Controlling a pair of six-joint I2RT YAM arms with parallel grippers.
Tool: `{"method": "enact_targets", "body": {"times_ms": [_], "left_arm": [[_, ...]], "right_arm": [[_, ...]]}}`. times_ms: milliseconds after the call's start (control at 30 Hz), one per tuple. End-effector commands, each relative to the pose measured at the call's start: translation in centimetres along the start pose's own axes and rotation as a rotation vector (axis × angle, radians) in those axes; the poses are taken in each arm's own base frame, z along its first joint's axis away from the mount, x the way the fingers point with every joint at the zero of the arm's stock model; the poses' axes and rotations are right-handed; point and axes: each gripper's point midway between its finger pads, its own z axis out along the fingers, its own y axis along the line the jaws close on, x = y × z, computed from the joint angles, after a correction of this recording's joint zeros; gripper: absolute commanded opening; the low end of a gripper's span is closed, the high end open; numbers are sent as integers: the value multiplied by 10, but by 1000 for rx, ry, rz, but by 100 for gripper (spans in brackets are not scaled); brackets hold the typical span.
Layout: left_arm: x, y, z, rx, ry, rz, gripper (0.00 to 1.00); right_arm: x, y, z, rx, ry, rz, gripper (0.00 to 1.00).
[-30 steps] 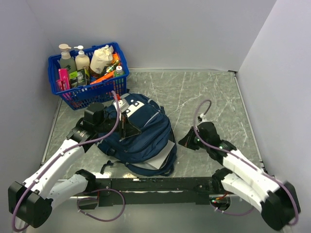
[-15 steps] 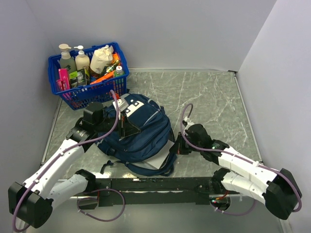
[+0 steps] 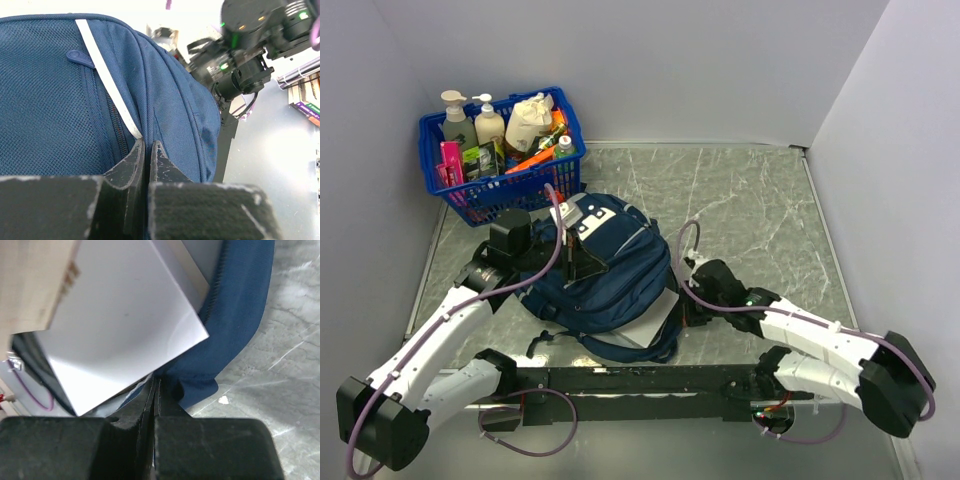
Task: Pack the student bag
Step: Adjust the book in the student bag.
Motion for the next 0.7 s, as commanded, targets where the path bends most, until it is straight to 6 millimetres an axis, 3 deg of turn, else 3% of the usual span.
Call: {"method": "enact_targets", "body": {"times_ms": [0, 167, 367, 667], "left_arm": [[-54, -29, -11, 72, -143, 162, 1], [-54, -31, -13, 77, -146, 162, 1], [-49, -30, -12, 79, -137, 164, 1], [-51, -31, -10, 94, -136, 157, 1]], "right_arm": [[-6, 2, 8, 27, 9, -12, 0], [-23, 9, 17, 32, -22, -23, 0], [-64, 48, 13, -74, -145, -54, 0], [-102, 110, 44, -238, -192, -112, 0]]}}
